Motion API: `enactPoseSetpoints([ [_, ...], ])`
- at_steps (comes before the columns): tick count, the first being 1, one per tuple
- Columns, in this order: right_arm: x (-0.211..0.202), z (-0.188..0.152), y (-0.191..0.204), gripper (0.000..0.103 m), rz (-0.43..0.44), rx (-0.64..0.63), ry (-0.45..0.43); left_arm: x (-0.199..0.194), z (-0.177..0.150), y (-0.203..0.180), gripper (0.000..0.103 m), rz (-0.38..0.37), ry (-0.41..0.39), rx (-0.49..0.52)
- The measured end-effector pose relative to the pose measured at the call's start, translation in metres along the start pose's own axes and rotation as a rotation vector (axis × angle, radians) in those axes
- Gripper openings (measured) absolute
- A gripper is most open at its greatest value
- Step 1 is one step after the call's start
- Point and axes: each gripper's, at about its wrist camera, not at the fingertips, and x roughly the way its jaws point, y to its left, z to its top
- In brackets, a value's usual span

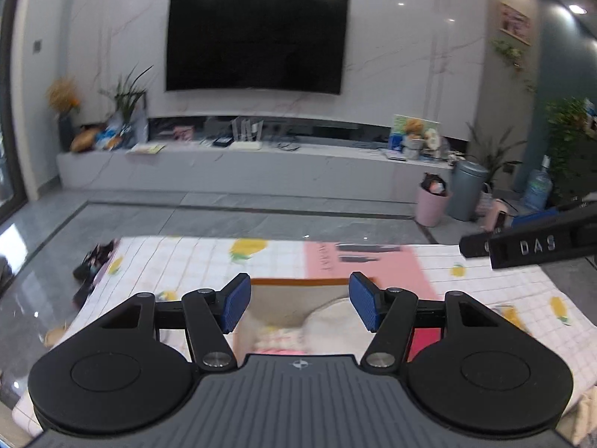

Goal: Organize soft objects
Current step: 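Move both tools back over the bed toward the fruit and snack packet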

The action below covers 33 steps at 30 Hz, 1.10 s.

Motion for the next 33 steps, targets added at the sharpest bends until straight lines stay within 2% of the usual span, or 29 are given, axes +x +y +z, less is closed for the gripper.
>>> enactPoseSetpoints([
  [3,-0.035,-0.004,-0.034,0.074,-0.035,0.041,-0.054,-0.022,0.013,-0.039,0.072,-0.029,-0.040,0.063],
  [4,-0.035,-0.004,-0.034,0.074,-0.035,0.041,-0.054,-0.028,0.016,-0.054,0.072,-0.037,-0.050,0.084],
  [5,-0.055,-0.011,-0.059,0.075,-0.066,0.090,-0.095,-0.031,0.017,-0.067,0.073,-0.044,-0.057,0.103],
  [8,-0.076,-0.034,-0.100,0.081,-0.100,0.190,-0.156,-0.033,0.020,-0.109,0.073,-0.094,-0.053,0.102],
  [11,-0.081,-0.068,-0.142,0.081,-0.129,0.307,-0.174,-0.024,0.014,-0.149,0.073,-0.135,-0.019,0.104],
  [14,-0.071,-0.104,-0.184,0.081,-0.157,0.414,-0.171,-0.004,0.001,-0.187,0.073,-0.146,0.013,0.100],
  [19,-0.033,-0.153,-0.231,0.082,-0.187,0.494,-0.150,0.036,-0.037,-0.235,0.073,-0.147,0.068,0.109],
  [24,0.026,-0.185,-0.266,0.087,-0.162,0.530,-0.084,0.074,-0.089,-0.270,0.073,-0.153,0.091,0.144],
  [28,0.075,-0.204,-0.286,0.089,-0.142,0.545,-0.055,0.105,-0.125,-0.286,0.073,-0.166,0.105,0.094],
  [31,0.097,-0.214,-0.293,0.090,-0.127,0.552,-0.053,0.125,-0.146,-0.294,0.078,-0.131,0.089,0.059],
  [33,0.130,-0.223,-0.300,0.090,-0.119,0.514,-0.031,0.139,-0.158,-0.300,0.078,-0.097,0.076,0.043],
])
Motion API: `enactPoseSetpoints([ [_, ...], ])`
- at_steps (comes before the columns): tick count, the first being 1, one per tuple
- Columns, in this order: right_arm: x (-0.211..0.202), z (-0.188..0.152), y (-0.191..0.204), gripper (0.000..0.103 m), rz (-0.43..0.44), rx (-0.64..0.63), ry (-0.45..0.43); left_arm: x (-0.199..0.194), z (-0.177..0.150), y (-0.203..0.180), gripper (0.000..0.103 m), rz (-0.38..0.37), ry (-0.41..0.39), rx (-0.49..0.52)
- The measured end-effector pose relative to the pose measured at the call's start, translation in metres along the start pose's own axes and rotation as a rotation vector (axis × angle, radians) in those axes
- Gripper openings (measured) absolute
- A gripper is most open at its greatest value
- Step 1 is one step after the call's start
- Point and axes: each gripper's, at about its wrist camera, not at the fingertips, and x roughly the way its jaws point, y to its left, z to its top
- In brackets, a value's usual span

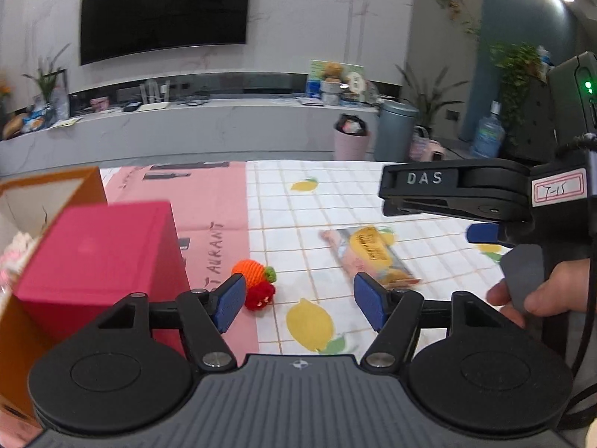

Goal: Organize soft objects
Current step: 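Move both tools back over the bed toward the fruit and snack packet, then grasp the orange knitted fruit with the left tool while the right tool grasps the Deeyeo packet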

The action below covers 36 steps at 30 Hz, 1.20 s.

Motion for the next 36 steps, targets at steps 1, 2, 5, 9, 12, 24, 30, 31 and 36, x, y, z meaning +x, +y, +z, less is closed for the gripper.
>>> enactPoseSetpoints([
  [1,0.012,0.000,-0.001,0.090,-0.005,-0.019,0.006,0.007,-0.004,-0.004,0.080,0.013,-0.007,-0.007],
  [2,0.022,-0.001,-0.002,0.091,-0.004,-0.033,0.012,0.015,-0.008,-0.004,0.081,0.024,-0.014,-0.013],
  [5,0.053,-0.003,-0.006,0.093,0.024,-0.040,0.050,0.037,-0.018,-0.004,0.088,0.036,-0.027,0.005],
  [9,0.085,0.007,0.005,0.093,0.048,-0.108,0.106,0.057,-0.024,0.003,0.090,0.098,-0.016,-0.065],
  [12,0.097,0.008,0.014,0.097,0.008,-0.176,0.101,0.068,-0.025,0.007,0.092,0.113,-0.005,-0.074],
  [24,0.129,-0.005,0.009,0.098,-0.014,-0.184,0.215,0.103,-0.017,0.003,0.095,0.185,0.035,-0.063],
  [30,0.137,-0.012,0.014,0.100,-0.043,-0.248,0.218,0.118,-0.009,0.002,0.096,0.210,0.063,-0.108],
  [31,0.137,-0.012,0.014,0.100,-0.052,-0.250,0.220,0.120,-0.007,0.000,0.097,0.215,0.069,-0.097],
  [36,0.135,-0.010,0.012,0.094,-0.063,-0.251,0.230,0.123,-0.006,-0.003,0.098,0.220,0.082,-0.074],
])
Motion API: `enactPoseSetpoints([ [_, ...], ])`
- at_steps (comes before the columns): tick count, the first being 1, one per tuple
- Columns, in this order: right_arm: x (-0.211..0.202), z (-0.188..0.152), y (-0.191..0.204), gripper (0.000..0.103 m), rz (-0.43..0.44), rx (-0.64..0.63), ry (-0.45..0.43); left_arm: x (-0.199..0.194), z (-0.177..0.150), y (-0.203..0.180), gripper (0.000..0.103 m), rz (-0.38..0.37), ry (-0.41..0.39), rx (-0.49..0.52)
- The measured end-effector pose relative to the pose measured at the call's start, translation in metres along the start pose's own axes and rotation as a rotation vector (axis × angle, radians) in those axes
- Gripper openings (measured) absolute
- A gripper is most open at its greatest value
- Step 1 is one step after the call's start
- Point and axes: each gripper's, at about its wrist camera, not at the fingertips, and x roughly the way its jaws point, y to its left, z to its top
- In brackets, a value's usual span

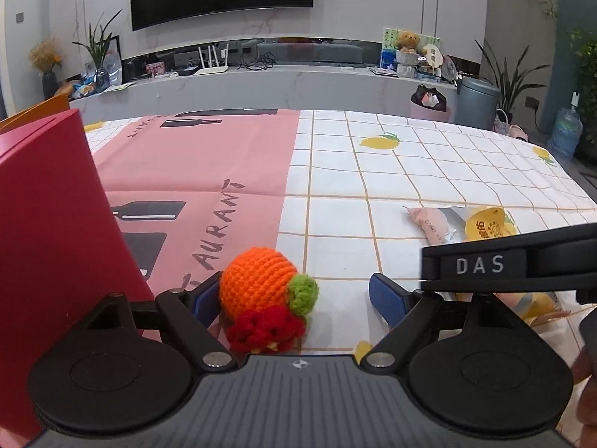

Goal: Organize soft objects
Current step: 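Grasp the orange knitted fruit with the left tool while the right tool grasps the Deeyeo packet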

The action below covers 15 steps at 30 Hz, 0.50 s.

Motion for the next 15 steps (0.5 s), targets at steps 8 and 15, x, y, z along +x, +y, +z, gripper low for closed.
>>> enactPoseSetpoints([
  [8,-0.007,0.001,0.000,0.073,-0.021,0.009,0.016,-0.003,0.000,0.005,0.061,0.000,-0.019,-0.015],
  [15,-0.016,0.004,-0.012,0.065,-0.003,0.081,0.059,-0.008,-0.001,0.011,0.052,-0.006,-0.033,-0.016],
])
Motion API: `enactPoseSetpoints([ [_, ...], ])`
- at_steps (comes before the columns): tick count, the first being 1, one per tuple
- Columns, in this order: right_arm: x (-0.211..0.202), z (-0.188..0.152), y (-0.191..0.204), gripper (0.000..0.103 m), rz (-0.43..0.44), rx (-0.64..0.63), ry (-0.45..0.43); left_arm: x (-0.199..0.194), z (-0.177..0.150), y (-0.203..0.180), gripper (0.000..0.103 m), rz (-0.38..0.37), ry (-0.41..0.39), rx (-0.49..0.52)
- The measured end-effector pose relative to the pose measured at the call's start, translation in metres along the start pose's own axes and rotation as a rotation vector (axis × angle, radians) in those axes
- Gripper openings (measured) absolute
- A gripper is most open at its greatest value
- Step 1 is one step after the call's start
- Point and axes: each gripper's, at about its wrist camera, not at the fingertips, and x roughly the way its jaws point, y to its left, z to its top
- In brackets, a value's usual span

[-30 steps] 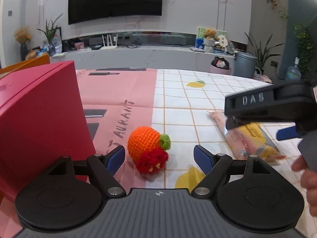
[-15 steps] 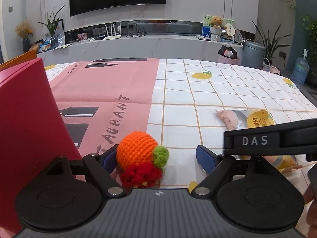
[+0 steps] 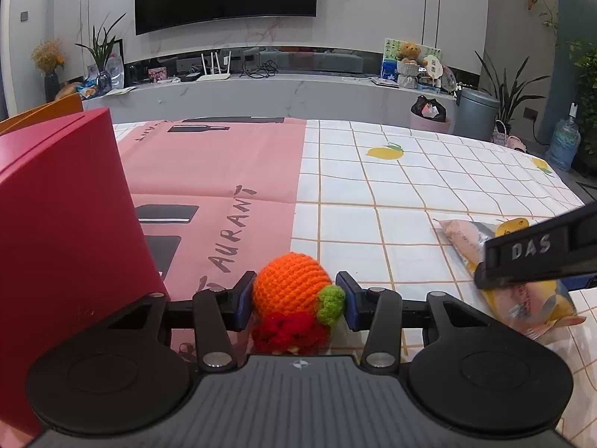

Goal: Organize soft objects
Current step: 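Grasp the orange knitted fruit with the left tool while the right tool grasps the Deeyeo packet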

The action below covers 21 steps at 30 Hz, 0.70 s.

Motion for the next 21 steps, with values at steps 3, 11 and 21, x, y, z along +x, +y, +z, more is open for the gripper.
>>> enactPoseSetpoints([
  [3,-0.004,0.001,-0.006,0.062,-0.004,0.026,-0.004,-0.006,0.000,-0.001,0.052,-0.009,-0.028,0.010],
  [11,-0.026,0.006,-0.016,0.060,0.044,0.079,-0.056,-0.049,0.013,-0.004,0.052,-0.044,-0.129,0.033],
  [21,-0.055,-0.001,-0.020,0.060,0.088,0.105,-0.092,-0.090,0.006,-0.021,0.052,-0.112,-0.122,0.149],
])
